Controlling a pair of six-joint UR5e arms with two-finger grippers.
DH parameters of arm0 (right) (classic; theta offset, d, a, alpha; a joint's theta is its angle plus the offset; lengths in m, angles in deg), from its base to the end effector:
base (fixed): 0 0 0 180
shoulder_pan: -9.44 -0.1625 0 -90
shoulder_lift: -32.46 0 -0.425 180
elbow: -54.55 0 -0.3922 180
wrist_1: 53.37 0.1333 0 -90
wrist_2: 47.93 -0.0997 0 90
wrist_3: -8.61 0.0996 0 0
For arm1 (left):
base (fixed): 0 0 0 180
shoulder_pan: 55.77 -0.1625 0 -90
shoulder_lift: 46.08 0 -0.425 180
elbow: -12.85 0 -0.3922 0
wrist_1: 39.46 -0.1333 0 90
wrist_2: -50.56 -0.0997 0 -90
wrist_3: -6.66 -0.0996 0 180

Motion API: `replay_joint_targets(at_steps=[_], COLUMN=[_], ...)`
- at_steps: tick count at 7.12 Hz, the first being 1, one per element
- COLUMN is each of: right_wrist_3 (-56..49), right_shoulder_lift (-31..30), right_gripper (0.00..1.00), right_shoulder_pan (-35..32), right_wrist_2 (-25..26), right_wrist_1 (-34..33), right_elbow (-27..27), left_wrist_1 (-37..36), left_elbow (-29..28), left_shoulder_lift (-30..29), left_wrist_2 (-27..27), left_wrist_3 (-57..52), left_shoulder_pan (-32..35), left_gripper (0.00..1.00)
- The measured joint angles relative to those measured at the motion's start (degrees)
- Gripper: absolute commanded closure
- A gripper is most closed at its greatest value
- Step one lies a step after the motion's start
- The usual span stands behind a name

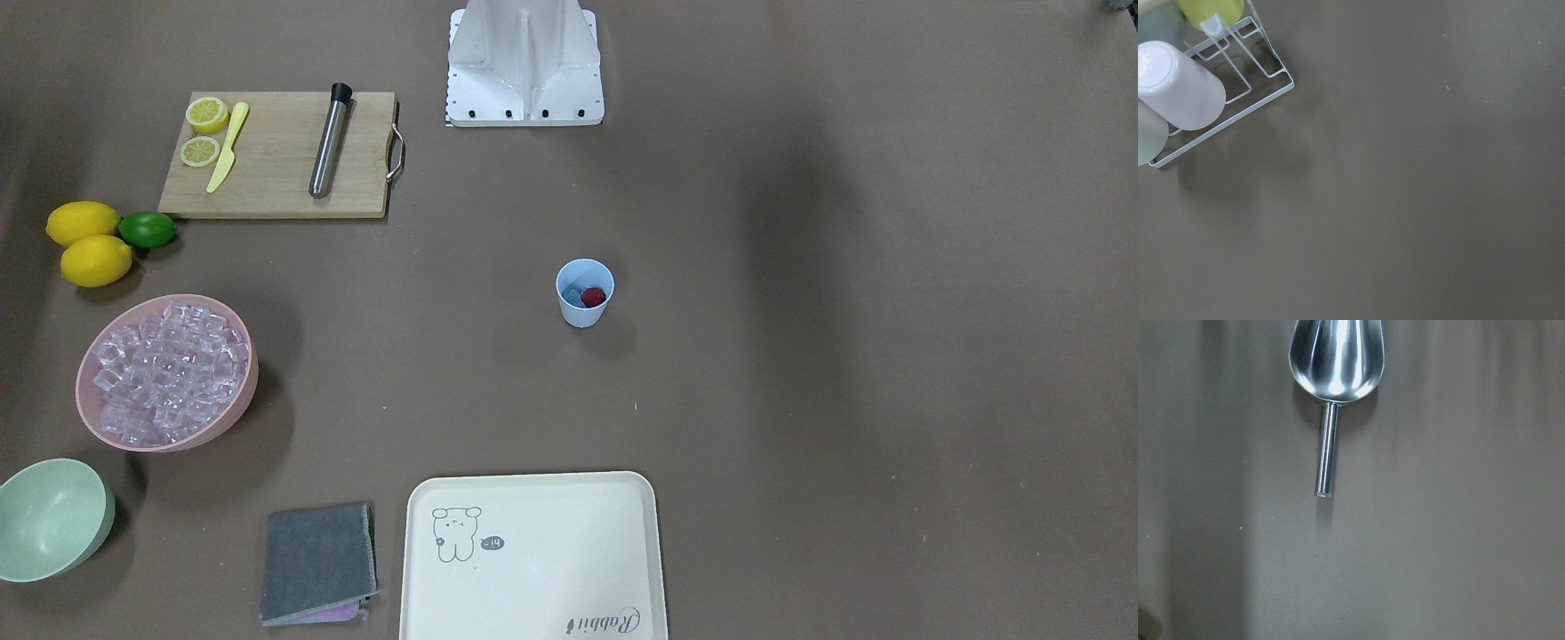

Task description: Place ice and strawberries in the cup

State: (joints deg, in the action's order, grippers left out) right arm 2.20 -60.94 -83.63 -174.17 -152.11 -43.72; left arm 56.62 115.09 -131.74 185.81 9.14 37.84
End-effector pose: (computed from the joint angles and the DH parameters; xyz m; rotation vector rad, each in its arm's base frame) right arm 0.0989 -0.4550 0.6403 -0.0128 -0.6355 -0.0350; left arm -0.0920 -0.4651 0.5763 0.2388 0.7831 -0.0039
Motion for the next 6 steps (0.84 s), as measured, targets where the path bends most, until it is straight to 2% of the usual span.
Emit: replay_joint_targets(at_steps=[6], right_wrist_3=[3.2], right_shoulder_lift=[0.7], right_gripper=[0.01], right_shoulder_pan=[0.0], right_wrist_2=[-0.6], right_wrist_1=[0.1], right_elbow=[-0.4], left_wrist_1=[-0.4], left_elbow=[-1.6], left_shoulder_lift=[0.1], left_wrist_2=[-0.6], left_wrist_3=[0.1], left_shoulder_pan=[-0.1], left_gripper=[0.02])
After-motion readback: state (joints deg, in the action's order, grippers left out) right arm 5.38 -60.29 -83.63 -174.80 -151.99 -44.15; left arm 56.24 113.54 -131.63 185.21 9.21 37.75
